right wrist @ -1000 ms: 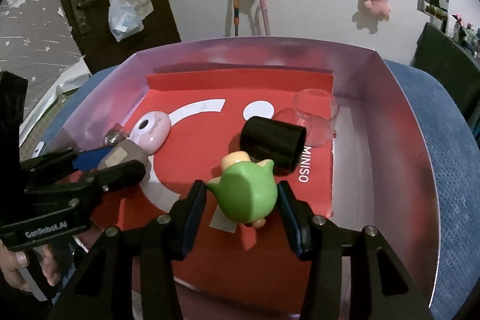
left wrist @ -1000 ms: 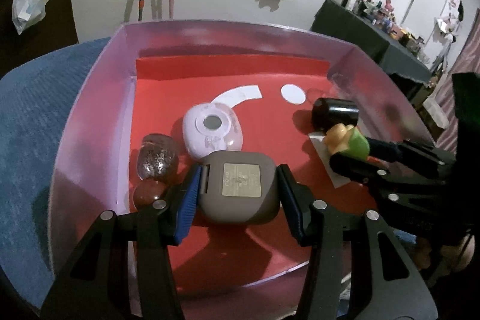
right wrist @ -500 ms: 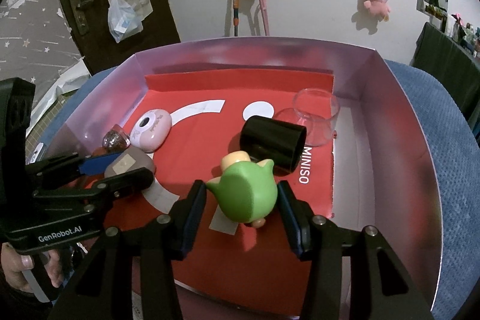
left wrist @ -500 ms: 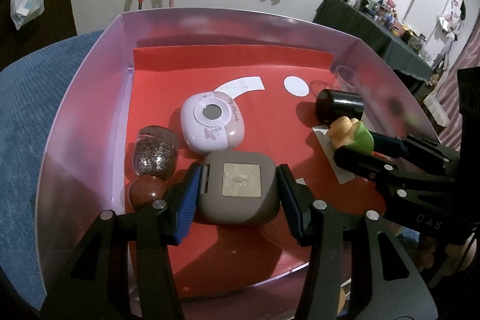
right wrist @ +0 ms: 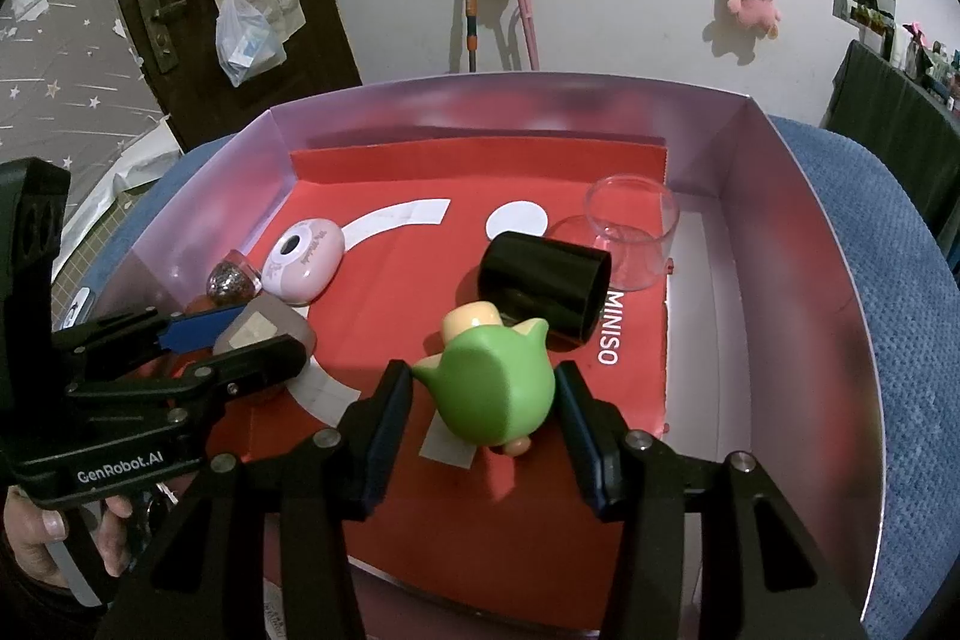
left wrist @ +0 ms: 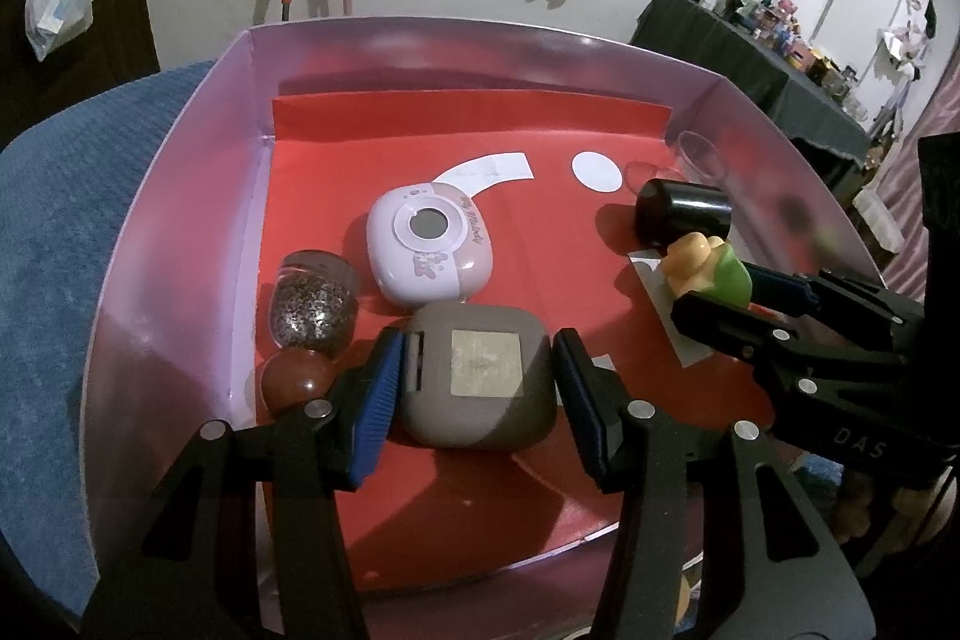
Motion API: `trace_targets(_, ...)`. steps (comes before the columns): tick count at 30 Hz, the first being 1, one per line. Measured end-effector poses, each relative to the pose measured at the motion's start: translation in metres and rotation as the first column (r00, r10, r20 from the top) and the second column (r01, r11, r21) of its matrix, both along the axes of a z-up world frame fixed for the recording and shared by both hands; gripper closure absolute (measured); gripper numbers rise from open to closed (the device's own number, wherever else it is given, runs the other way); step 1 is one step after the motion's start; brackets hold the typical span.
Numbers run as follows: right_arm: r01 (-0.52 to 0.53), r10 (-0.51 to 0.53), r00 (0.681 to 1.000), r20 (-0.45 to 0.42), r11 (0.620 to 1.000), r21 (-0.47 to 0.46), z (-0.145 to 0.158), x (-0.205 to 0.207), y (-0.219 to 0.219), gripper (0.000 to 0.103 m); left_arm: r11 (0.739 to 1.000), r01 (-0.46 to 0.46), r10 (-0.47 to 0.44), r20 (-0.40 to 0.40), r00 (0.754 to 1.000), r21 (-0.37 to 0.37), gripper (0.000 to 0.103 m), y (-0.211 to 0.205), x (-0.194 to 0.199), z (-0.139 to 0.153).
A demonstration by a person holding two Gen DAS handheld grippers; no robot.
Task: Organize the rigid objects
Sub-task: 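Lower the grey case and open the left gripper while the right gripper lowers and releases the green toy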
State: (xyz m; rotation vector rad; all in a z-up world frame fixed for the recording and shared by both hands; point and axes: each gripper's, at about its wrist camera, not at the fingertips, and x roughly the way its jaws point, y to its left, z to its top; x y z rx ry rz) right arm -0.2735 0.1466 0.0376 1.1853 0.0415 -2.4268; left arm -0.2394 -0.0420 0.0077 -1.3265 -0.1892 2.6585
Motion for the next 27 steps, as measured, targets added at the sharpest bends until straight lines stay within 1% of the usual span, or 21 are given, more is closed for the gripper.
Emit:
trace_targets(2,0.0,0.0,1.0,0.001,1.0,-0.001,0.0,0.0,0.0,0.051,1.0,-0.002,0.002,0.001,1.0,0.001,0.048,0.0,0.0,0.0)
trace_targets(4,0.0,0.0,1.0,0.0,1.0,0.0,0.0,0.0,0.0,0.051,1.0,-0.003,0.003,0.003,1.0,0.0,0.039,0.0,0.0,0.0)
trace_targets(5,0.0,0.0,1.0,0.0,1.0,0.0,0.0,0.0,0.001,0.051,1.0,-0.004,0.004,0.003,1.0,-0.003,0.037,0.0,0.0,0.001)
trace_targets(9,0.0,0.0,1.0,0.0,1.0,-0.003,0.0,0.0,0.0,0.051,1.0,-0.005,0.005,-0.001,1.0,-0.015,0.037,0.002,0.001,0.002)
trace_targets(12,-0.001,0.001,1.0,-0.009,1.0,-0.006,0.002,0.002,0.001,0.05,1.0,-0.005,0.005,-0.009,1.0,-0.015,0.032,0.002,0.003,0.004)
trace_targets(13,-0.001,0.001,1.0,-0.014,1.0,-0.008,0.004,0.003,0.001,0.049,1.0,-0.003,0.003,-0.011,1.0,-0.011,0.032,0.002,0.003,0.005)
trace_targets(15,0.001,-0.001,1.0,-0.025,1.0,-0.008,0.008,0.004,0.002,0.042,1.0,-0.005,0.004,-0.018,1.0,-0.016,0.032,0.002,0.005,0.007)
trace_targets(21,0.002,-0.003,1.0,-0.031,1.0,-0.014,0.011,0.009,0.006,0.041,1.0,-0.004,0.003,-0.026,1.0,-0.017,0.029,0.003,0.011,0.012)
trace_targets(22,0.003,-0.003,1.0,-0.031,1.0,-0.016,0.011,0.01,0.007,0.039,1.0,-0.003,0.002,-0.027,1.0,-0.019,0.029,0.003,0.012,0.013)
trace_targets(24,0.004,-0.005,0.999,-0.033,1.0,-0.025,0.013,0.013,0.009,0.032,1.0,-0.001,0.001,-0.029,1.0,-0.021,0.026,0.004,0.014,0.015)
trace_targets(27,0.003,-0.004,0.999,-0.046,0.999,-0.034,0.018,0.019,0.012,0.031,1.0,-0.003,0.003,-0.036,0.999,-0.023,0.025,0.005,0.017,0.019)
